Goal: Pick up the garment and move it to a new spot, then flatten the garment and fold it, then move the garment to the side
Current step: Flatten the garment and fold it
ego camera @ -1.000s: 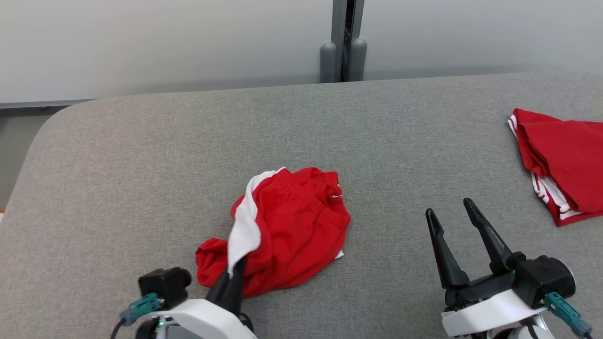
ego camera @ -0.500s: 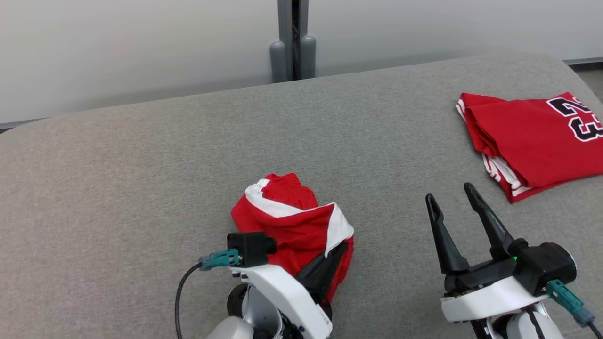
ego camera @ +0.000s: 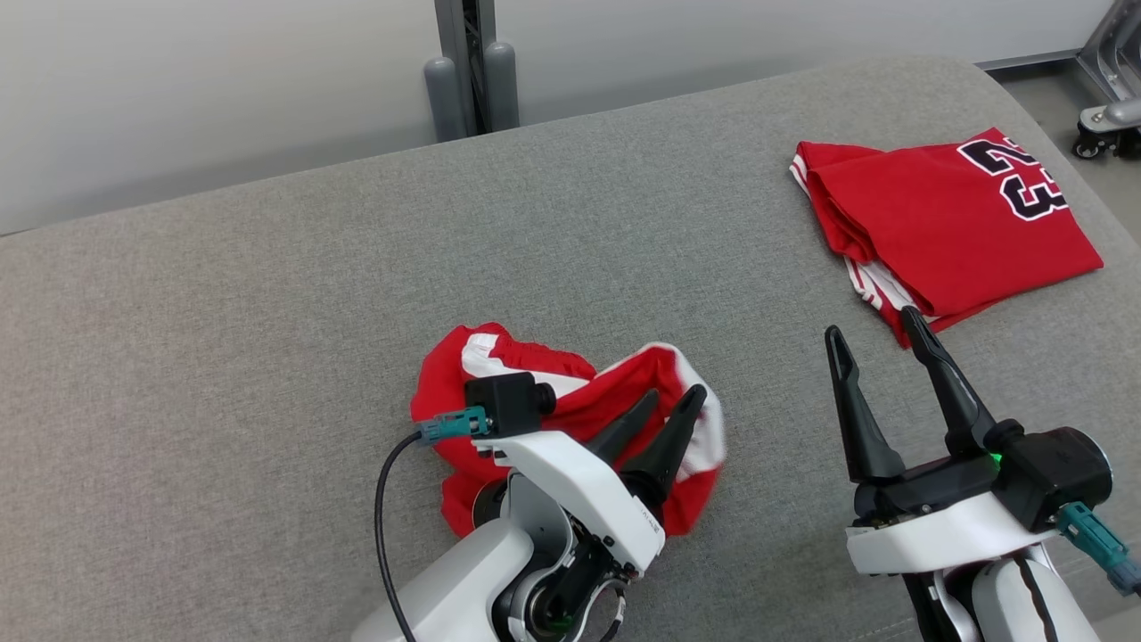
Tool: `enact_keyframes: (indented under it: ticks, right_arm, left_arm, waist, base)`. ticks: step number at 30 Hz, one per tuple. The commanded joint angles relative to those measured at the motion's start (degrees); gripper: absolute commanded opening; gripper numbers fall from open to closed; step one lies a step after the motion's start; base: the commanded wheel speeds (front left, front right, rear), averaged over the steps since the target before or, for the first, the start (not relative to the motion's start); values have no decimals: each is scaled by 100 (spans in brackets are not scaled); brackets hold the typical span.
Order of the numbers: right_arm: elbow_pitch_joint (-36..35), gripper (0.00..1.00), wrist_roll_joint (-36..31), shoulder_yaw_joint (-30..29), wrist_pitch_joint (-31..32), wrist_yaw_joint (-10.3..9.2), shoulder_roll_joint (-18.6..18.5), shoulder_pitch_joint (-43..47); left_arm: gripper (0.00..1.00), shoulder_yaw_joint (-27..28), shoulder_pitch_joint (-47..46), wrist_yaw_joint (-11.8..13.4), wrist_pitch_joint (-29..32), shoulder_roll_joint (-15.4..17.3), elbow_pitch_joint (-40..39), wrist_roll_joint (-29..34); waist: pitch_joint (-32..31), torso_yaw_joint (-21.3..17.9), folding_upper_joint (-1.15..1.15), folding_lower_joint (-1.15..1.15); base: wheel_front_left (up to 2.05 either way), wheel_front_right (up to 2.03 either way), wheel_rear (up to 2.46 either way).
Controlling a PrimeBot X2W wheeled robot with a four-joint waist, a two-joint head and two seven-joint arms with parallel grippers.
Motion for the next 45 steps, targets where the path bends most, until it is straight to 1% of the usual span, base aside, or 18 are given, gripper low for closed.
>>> enact_keyframes:
  ticks: [1,5,7,8,9,11,15,17,19,21,24,27,31,38,41,43,45]
  right_arm:
    - [-14,100,-38,-13,-2,-2,-8,-38]
    - [-26,100,-72,-117,-2,-2,-15,67]
    - [-17,100,-88,-157,-2,-2,-14,102]
    - [-11,100,-95,-154,-1,-2,-12,128]
    - [-4,100,-97,-155,-1,-2,-10,160]
    - [12,100,-90,-127,-1,-2,-5,190]
    - [6,100,-78,-95,-2,-2,3,189]
    - [2,100,-83,-80,-1,-2,7,229]
    - [2,100,-79,-60,-1,-2,11,242]
    - [4,100,-71,-27,-1,-2,10,255]
    - [-5,100,-61,20,-2,-2,-19,188]
    - [-20,100,-56,17,-2,-2,-33,131]
    - [-25,100,-49,53,-1,-2,-61,87]
    - [-19,100,-21,114,-1,-2,-96,38]
    - [-39,100,-28,97,-2,-2,-112,-10]
    - [-59,100,-34,66,-1,-2,-114,-11]
    - [-73,100,-45,37,-1,-2,-109,18]
  left_arm:
    - [100,-94,-192,21,-127,29,74,-112]
    - [100,-270,-483,30,-432,30,268,-2]
    - [100,-227,-565,-3,-562,45,297,81]
    - [100,-180,-596,-9,-628,104,279,111]
    - [100,-150,-658,4,-696,192,251,195]
    - [100,-88,-725,112,-838,408,190,416]
    - [100,48,-699,263,-957,744,22,628]
    - [100,3,-753,362,-967,991,39,836]
    - [100,-97,-837,416,-912,1151,94,1010]
    - [100,-277,-939,424,-717,1284,221,1189]
    - [100,-495,-1204,413,-261,1490,474,1331]
    - [100,-600,-1420,448,17,1562,642,1430]
    - [100,-791,-1869,372,546,1544,934,1543]
    - [100,-1405,-2425,0,1812,1465,1474,1698]
    - [100,-1660,-2466,-18,2209,1433,1583,1783]
    - [97,-1733,-2373,-23,2335,1420,1562,1753]
    - [89,-1810,-2291,26,2378,1449,1536,1809]
  waist:
    - [11,-19,0,0]
    - [-40,43,0,0]
    - [-95,104,0,0]
    - [-126,135,0,0]
    - [-154,169,0,0]
    - [-208,224,0,0]
    - [-279,315,0,0]
    - [-309,348,0,0]
    - [-322,365,0,0]
    - [-321,358,0,0]
    - [-268,298,0,0]
    - [-210,249,0,0]
    - [-82,148,0,0]
    - [51,18,0,0]
    - [81,-12,0,0]
    - [103,-14,0,0]
    - [119,0,0,0]
  base:
    - [0,0,0]
    - [0,0,0]
    - [0,0,0]
    - [0,0,0]
    - [0,0,0]
    - [0,0,0]
    - [0,0,0]
    - [0,0,0]
    - [0,0,0]
    - [0,0,0]
    - [0,0,0]
    - [0,0,0]
    - [0,0,0]
    - [0,0,0]
    - [0,0,0]
    - [0,0,0]
    - [0,0,0]
